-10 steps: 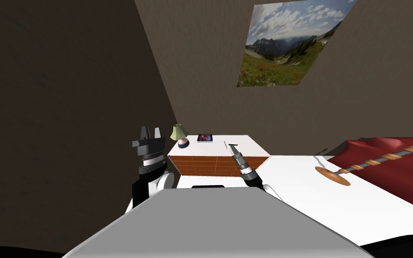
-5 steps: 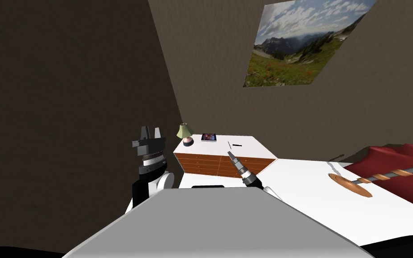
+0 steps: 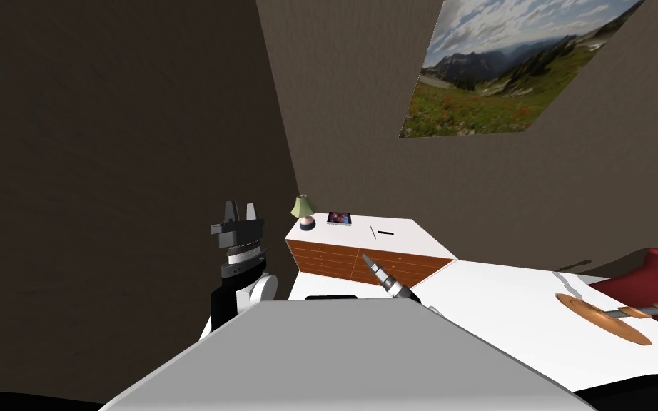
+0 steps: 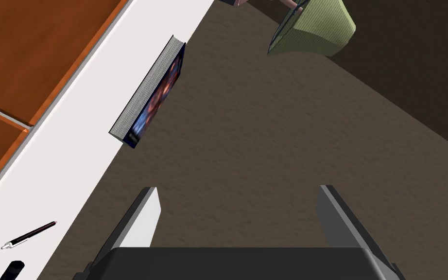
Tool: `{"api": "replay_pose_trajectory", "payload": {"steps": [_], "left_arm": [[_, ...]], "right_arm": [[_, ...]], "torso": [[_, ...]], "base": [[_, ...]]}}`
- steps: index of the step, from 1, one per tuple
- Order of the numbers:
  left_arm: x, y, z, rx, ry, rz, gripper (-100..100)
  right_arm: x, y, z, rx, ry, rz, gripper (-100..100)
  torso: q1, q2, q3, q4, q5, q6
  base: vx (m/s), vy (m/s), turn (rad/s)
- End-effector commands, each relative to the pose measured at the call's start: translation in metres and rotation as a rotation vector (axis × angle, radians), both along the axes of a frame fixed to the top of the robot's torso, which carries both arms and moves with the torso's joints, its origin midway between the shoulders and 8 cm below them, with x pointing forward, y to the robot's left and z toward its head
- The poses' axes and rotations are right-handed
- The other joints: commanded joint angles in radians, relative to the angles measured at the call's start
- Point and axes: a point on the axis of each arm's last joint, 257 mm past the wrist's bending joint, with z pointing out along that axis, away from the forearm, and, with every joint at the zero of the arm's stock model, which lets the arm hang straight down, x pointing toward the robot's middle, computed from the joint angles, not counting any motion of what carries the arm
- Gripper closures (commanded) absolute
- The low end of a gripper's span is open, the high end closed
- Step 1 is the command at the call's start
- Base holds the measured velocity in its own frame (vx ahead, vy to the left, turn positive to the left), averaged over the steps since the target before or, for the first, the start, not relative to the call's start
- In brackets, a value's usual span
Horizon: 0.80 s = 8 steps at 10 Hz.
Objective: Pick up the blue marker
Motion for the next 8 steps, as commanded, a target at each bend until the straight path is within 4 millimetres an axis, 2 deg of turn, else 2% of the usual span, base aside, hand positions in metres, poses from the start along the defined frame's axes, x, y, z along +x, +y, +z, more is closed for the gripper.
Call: {"api": "replay_pose_trajectory", "payload": {"steps": [1, 2, 3, 4, 7, 8], "left_arm": [[0.0, 0.0, 0.0, 0.0, 0.0, 0.0, 0], [0.0, 0.0, 0.0, 0.0, 0.0, 0.0, 0], [0.0, 0.0, 0.0, 0.0, 0.0, 0.0, 0], [0.0, 0.0, 0.0, 0.0, 0.0, 0.0, 0], [0.0, 0.0, 0.0, 0.0, 0.0, 0.0, 0], [0.0, 0.0, 0.0, 0.0, 0.0, 0.0, 0]], "right_arm": [[-0.003, -0.008, -0.011, -0.012, 0.021, -0.001, -100], [-0.013, -0.012, -0.032, -0.072, 0.06, 0.034, -100], [-0.017, -0.018, -0.044, -0.079, 0.085, 0.024, -100], [-0.03, -0.025, -0.066, -0.139, 0.127, 0.055, -100], [-0.051, -0.045, -0.102, -0.22, 0.207, 0.077, -100], [-0.066, -0.056, -0.121, -0.283, 0.246, 0.112, -100]], "torso": [[0.0, 0.0, 0.0, 0.0, 0.0, 0.0], [-0.002, 0.0, 0.0, 0.0, 0.0, 0.0], [-0.001, 0.0, 0.0, 0.0, 0.0, -0.001], [-0.001, 0.0, 0.0, 0.0, 0.0, 0.0], [-0.001, 0.0, 0.0, 0.0, 0.0, -0.001], [-0.002, 0.0, 0.0, 0.0, 0.0, 0.0]], "base": [[-0.01, 0.011, -0.012], [-0.02, 0.03, 0.219], [-0.016, 0.032, 0.124], [-0.021, 0.056, 0.203], [-0.016, 0.031, 0.155], [-0.022, 0.03, 0.209]]}}
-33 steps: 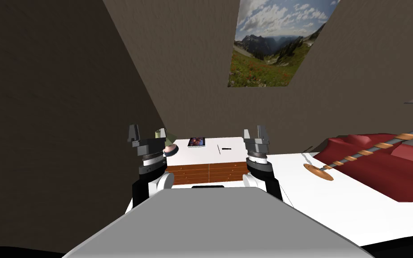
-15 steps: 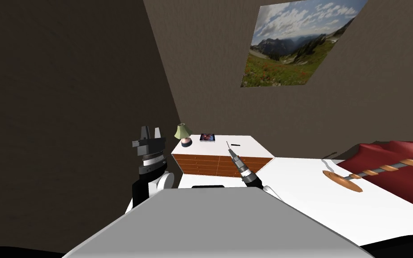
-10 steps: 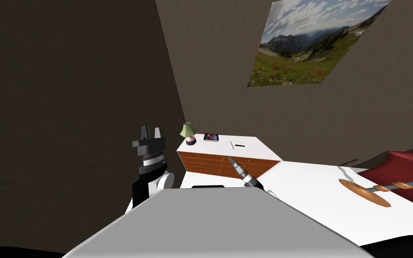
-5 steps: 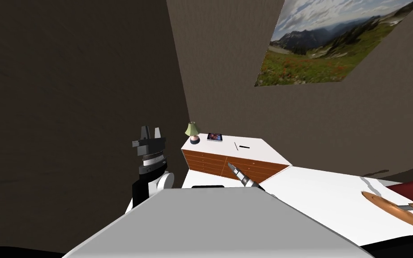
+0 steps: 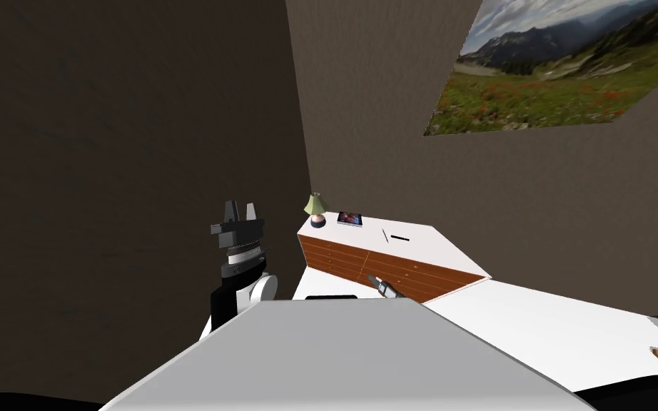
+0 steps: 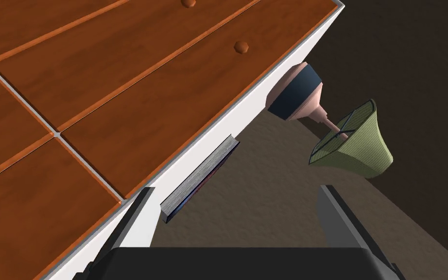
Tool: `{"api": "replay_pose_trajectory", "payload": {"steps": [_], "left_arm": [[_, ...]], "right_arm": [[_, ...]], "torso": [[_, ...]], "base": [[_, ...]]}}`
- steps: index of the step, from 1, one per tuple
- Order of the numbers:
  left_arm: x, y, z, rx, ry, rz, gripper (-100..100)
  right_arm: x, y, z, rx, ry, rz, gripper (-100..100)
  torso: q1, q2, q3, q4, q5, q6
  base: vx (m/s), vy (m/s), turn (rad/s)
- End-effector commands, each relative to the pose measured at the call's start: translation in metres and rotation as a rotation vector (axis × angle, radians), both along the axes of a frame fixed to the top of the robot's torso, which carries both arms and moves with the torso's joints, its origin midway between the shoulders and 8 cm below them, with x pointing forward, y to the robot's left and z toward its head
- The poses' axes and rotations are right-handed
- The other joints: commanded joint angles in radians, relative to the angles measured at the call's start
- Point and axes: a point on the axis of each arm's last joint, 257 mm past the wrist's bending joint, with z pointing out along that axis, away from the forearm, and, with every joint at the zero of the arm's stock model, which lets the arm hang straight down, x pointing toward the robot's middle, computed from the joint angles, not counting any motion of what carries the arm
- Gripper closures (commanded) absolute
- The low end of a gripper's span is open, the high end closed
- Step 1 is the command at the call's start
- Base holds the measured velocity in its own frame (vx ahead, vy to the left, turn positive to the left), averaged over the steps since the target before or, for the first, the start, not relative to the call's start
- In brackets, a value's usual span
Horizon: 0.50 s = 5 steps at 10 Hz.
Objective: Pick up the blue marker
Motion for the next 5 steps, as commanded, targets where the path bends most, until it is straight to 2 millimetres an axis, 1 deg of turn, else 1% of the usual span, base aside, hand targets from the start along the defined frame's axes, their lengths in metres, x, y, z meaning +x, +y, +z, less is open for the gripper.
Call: {"api": "replay_pose_trajectory", "payload": {"steps": [1, 2, 3, 4, 5], "left_arm": [[0.0, 0.0, 0.0, 0.0, 0.0, 0.0, 0], [0.0, 0.0, 0.0, 0.0, 0.0, 0.0, 0], [0.0, 0.0, 0.0, 0.0, 0.0, 0.0, 0], [0.0, 0.0, 0.0, 0.0, 0.0, 0.0, 0], [0.0, 0.0, 0.0, 0.0, 0.0, 0.0, 0]], "right_arm": [[-0.015, -0.02, -0.02, -0.05, 0.052, 0.003, -100], [-0.03, -0.031, -0.034, -0.113, 0.086, 0.047, -100], [-0.037, -0.042, -0.045, -0.127, 0.114, 0.032, -100], [-0.058, -0.061, -0.063, -0.198, 0.164, 0.068, -100], [-0.078, -0.077, -0.079, -0.257, 0.209, 0.101, -100]], "torso": [[0.0, 0.0, 0.0, 0.0, 0.0, 0.0], [-0.001, 0.0, 0.0, 0.0, 0.0, 0.001], [0.0, 0.0, 0.0, 0.0, 0.0, 0.0], [-0.001, 0.001, 0.0, 0.0, 0.0, 0.001], [-0.001, 0.001, 0.0, 0.0, 0.0, 0.0]], "base": [[-0.019, 0.021, 0.146], [-0.028, 0.024, 0.273], [-0.021, 0.013, 0.107], [-0.028, 0.017, 0.267], [-0.043, 0.018, 0.425]]}}
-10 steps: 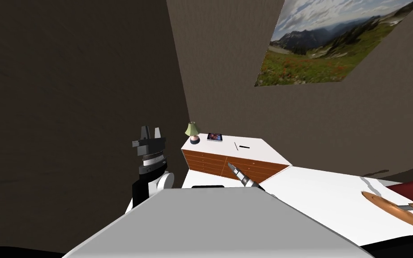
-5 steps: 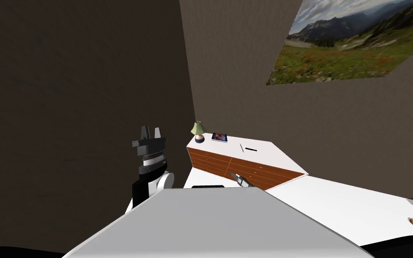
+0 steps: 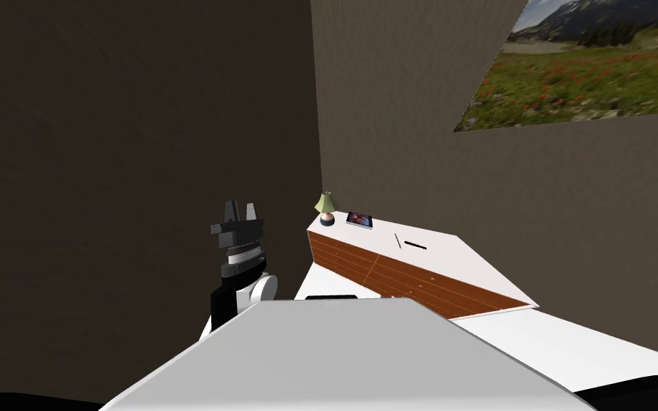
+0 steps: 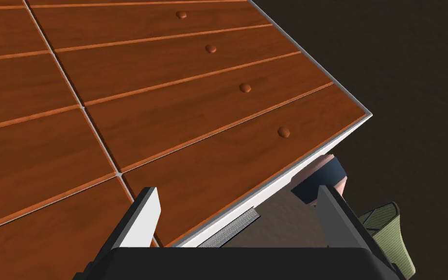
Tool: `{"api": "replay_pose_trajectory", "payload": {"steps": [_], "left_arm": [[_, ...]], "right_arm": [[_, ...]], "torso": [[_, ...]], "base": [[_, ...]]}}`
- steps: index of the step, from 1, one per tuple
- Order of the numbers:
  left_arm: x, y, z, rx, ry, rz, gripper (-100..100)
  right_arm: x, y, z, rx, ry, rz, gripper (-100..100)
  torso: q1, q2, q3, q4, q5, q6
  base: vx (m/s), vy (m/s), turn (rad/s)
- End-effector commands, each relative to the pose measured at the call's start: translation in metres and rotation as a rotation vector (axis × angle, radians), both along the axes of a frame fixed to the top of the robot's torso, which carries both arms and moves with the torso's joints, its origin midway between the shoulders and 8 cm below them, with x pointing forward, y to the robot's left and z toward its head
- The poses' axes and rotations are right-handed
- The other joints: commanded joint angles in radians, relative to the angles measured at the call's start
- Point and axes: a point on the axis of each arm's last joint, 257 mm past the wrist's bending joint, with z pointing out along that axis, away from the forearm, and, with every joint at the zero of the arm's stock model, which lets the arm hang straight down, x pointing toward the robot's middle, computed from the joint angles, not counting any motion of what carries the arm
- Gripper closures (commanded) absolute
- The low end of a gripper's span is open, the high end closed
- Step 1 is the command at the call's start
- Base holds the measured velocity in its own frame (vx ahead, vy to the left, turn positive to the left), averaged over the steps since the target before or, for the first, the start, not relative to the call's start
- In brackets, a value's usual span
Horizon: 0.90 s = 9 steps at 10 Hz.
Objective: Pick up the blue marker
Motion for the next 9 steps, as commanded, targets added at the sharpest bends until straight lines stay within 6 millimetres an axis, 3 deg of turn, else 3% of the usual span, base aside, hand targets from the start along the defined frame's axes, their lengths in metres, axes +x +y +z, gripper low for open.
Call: {"api": "replay_pose_trajectory", "payload": {"steps": [1, 6, 8, 9], "left_arm": [[0.0, 0.0, 0.0, 0.0, 0.0, 0.0, 0], [0.0, 0.0, 0.0, 0.0, 0.0, 0.0, 0], [0.0, 0.0, 0.0, 0.0, 0.0, 0.0, 0], [0.0, 0.0, 0.0, 0.0, 0.0, 0.0, 0]], "right_arm": [[-0.018, -0.024, -0.014, -0.065, 0.049, 0.015, -100], [-0.089, -0.108, -0.045, -0.285, 0.211, 0.127, -100], [-0.096, -0.116, -0.048, -0.297, 0.229, 0.117, -100], [-0.113, -0.139, -0.05, -0.357, 0.266, 0.163, -100]], "torso": [[0.0, 0.0, 0.0, 0.0, 0.0, 0.0], [-0.002, -0.001, 0.0, 0.0, -0.001, 0.001], [-0.003, -0.001, 0.0, 0.0, -0.001, 0.001], [-0.002, -0.001, -0.001, 0.0, -0.001, 0.002]], "base": [[-0.029, 0.004, 0.11], [-0.03, -0.01, 0.201], [-0.019, -0.016, 0.084], [-0.026, -0.008, 0.322]]}}
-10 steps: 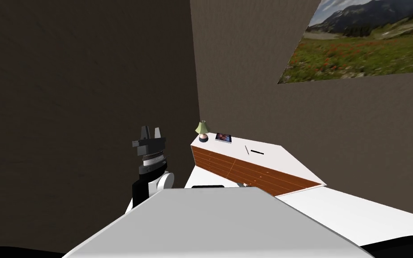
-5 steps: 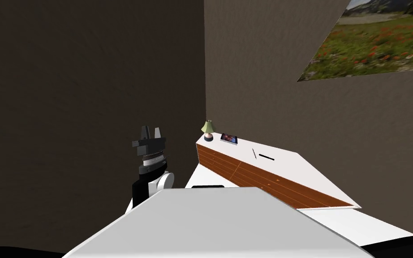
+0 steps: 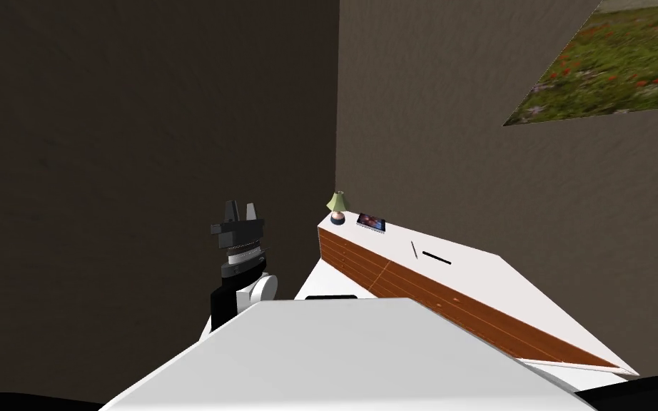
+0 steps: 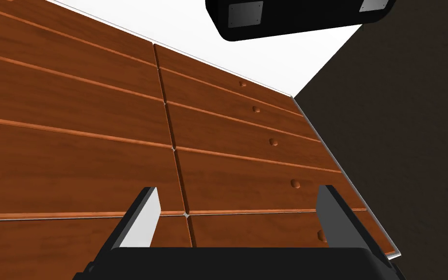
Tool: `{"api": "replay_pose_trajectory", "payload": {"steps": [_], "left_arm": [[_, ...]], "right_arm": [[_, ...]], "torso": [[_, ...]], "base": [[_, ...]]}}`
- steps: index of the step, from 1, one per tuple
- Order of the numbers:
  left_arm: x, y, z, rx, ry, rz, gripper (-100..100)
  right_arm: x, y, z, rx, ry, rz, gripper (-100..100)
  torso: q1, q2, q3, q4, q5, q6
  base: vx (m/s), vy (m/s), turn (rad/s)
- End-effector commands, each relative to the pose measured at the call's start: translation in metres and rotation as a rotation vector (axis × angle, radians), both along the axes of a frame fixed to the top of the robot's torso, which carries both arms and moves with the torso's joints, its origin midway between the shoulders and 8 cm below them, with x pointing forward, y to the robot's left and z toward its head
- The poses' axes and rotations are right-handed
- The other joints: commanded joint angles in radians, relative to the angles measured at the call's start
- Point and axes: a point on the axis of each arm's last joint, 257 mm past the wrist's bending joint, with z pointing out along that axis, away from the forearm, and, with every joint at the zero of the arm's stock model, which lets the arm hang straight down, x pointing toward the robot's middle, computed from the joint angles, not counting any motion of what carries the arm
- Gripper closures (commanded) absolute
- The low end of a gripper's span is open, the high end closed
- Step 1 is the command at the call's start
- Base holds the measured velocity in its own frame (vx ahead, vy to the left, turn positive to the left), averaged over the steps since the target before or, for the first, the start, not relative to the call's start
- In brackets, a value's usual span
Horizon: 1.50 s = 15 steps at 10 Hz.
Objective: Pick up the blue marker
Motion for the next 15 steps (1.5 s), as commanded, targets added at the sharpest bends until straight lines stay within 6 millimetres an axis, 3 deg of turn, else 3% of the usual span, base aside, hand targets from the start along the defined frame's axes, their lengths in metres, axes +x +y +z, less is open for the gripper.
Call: {"api": "replay_pose_trajectory", "payload": {"steps": [1, 2, 3, 5, 7, 8, 9, 10, 11, 14, 15], "left_arm": [[0.0, 0.0, 0.0, 0.0, 0.0, 0.0, 0], [0.0, 0.0, 0.0, 0.0, 0.0, 0.0, 0], [0.0, 0.0, 0.0, 0.0, 0.0, 0.0, 0], [0.0, 0.0, 0.0, 0.0, 0.0, 0.0, 0], [0.0, 0.0, 0.0, 0.0, 0.0, 0.0, 0], [0.0, 0.0, 0.0, 0.0, 0.0, 0.0, 0], [0.0, 0.0, 0.0, 0.0, 0.0, 0.0, 0], [0.0, 0.0, 0.0, 0.0, 0.0, 0.0, 0], [0.0, 0.0, 0.0, 0.0, 0.0, 0.0, 0], [0.0, 0.0, 0.0, 0.0, 0.0, 0.0, 0], [0.0, 0.0, 0.0, 0.0, 0.0, 0.0, 0]], "right_arm": [[-0.016, -0.016, -0.005, -0.039, 0.033, 0.013, -100], [-0.031, -0.037, -0.003, -0.092, 0.07, 0.061, -100], [-0.028, -0.033, -0.003, -0.085, 0.063, 0.066, -100], [-0.051, -0.067, -0.001, -0.156, 0.118, 0.097, -100], [-0.058, -0.076, -0.001, -0.17, 0.132, 0.086, -100], [-0.072, -0.101, 0.005, -0.226, 0.171, 0.125, -100], [-0.075, -0.105, 0.005, -0.232, 0.177, 0.121, -100], [-0.088, -0.129, 0.013, -0.285, 0.212, 0.158, -100], [-0.09, -0.132, 0.013, -0.291, 0.217, 0.154, -100], [-0.116, -0.201, 0.042, -0.435, 0.306, 0.245, -100], [-0.118, -0.203, 0.043, -0.439, 0.309, 0.242, -100]], "torso": [[0.0, 0.0, 0.0, 0.0, 0.0, 0.0], [0.0, 0.0, 0.0, 0.0, -0.001, 0.002], [-0.001, 0.0, 0.0, 0.0, 0.0, 0.0], [0.0, 0.0, 0.0, 0.0, -0.001, 0.002], [-0.001, 0.0, 0.0, 0.0, -0.001, 0.002], [-0.001, -0.001, 0.0, 0.0, -0.001, 0.002], [-0.001, -0.001, -0.001, 0.0, -0.001, 0.0], [-0.002, -0.001, -0.001, 0.0, -0.001, 0.001], [-0.003, -0.001, -0.001, 0.0, -0.001, 0.001], [-0.007, -0.003, -0.001, 0.0, -0.002, 0.0], [-0.01, -0.003, -0.002, -0.001, -0.002, 0.0]], "base": [[-0.025, -0.024, 0.143], [-0.034, -0.035, 0.244], [-0.026, -0.037, 0.139], [-0.013, -0.018, 0.124], [-0.015, -0.031, 0.061], [-0.014, -0.031, 0.265], [-0.012, -0.043, 0.182], [-0.019, -0.062, 0.251], [-0.015, -0.065, 0.157], [-0.002, -0.118, 0.359], [0.006, -0.126, 0.147]]}}
